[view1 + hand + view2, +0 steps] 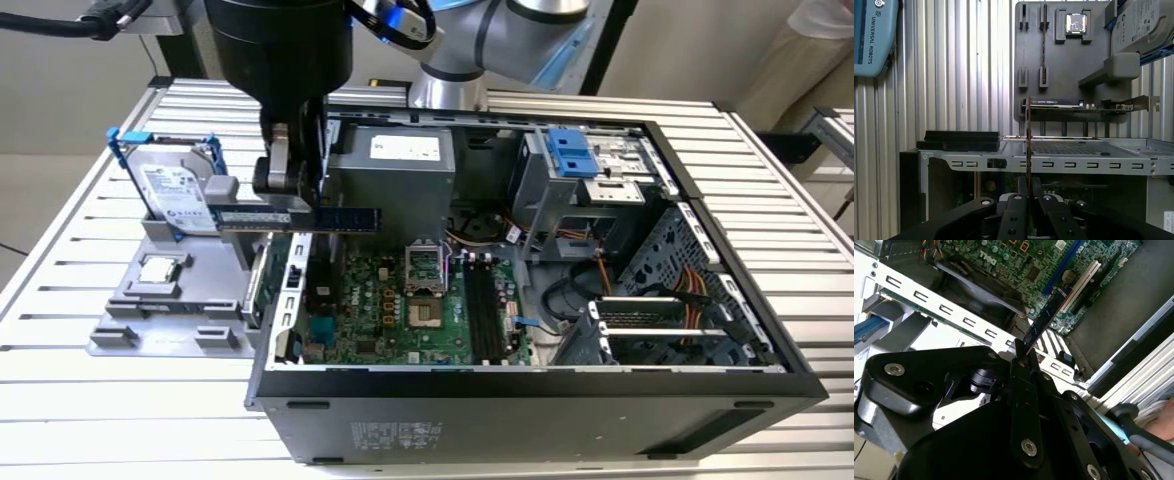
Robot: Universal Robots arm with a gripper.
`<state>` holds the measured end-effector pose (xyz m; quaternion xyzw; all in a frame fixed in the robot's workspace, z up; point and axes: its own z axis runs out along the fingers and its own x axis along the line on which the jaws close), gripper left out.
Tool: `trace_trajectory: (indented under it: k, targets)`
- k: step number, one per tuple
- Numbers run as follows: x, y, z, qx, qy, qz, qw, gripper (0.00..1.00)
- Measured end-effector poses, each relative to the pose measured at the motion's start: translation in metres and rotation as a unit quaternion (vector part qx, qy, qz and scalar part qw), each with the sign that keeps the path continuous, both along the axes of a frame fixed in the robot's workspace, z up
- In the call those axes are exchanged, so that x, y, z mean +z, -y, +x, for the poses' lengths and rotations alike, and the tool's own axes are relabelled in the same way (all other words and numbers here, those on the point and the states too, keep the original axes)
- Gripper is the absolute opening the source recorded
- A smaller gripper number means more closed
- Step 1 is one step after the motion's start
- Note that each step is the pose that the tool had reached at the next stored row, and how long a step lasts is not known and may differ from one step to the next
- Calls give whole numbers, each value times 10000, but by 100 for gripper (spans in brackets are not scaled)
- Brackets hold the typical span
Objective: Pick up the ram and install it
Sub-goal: 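Pick up the ram and move it above insertion slot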
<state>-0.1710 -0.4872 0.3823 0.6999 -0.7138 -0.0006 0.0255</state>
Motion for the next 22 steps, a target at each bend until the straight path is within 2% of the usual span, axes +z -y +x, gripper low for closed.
trace_trajectory:
  k: [22]
  targets:
    - [0,0,214,0,0,0,10000,0]
